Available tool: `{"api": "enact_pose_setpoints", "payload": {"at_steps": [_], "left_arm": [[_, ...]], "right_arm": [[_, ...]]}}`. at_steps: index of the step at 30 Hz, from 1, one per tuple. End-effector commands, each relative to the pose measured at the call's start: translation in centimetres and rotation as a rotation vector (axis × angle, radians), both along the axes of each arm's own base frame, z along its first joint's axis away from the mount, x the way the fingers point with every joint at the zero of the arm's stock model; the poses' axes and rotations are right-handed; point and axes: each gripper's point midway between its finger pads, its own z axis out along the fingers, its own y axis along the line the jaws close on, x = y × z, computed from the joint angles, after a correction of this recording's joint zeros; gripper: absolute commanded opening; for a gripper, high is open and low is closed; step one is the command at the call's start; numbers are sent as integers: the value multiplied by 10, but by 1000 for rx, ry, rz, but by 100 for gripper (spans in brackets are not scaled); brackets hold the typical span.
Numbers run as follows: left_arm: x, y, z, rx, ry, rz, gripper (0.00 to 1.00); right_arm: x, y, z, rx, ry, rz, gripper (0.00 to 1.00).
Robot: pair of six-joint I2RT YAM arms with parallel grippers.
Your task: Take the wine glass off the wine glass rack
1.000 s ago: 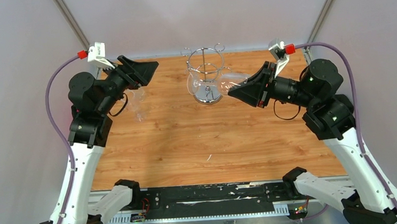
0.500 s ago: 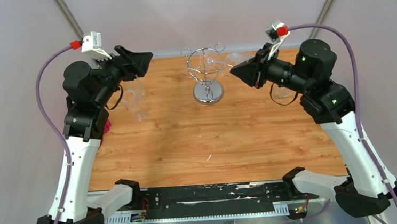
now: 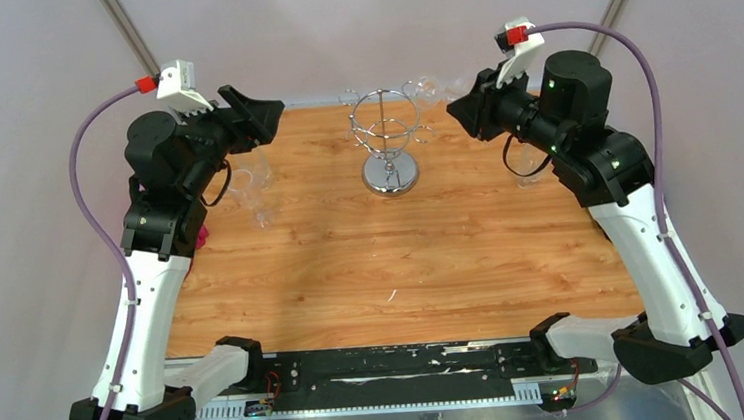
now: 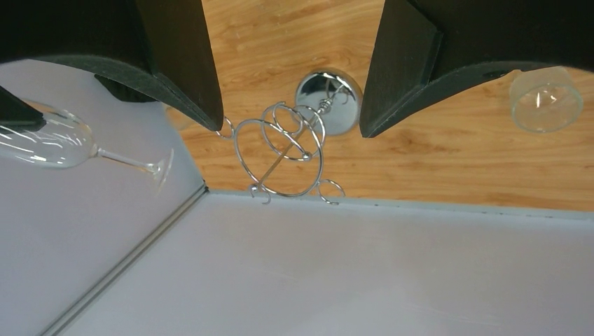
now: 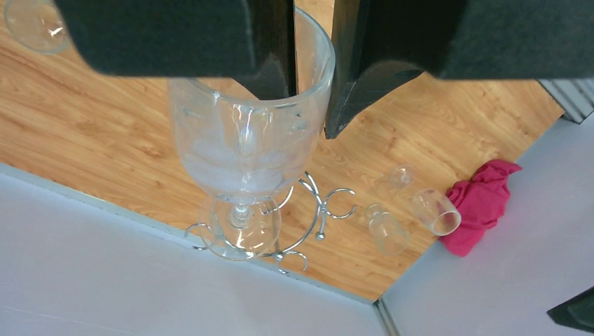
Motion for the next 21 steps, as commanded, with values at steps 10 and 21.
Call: {"api": "enact_pose_setpoints", "payload": {"at_steps": [10,21], "left_arm": [[8,11,-20,60,55,67,80],[17,10,-34,69,99,67,89]], "right_arm": [[49,-48,-5,-74,35,-245,0],[94,-92,-33,-105,168,-395,0]]}}
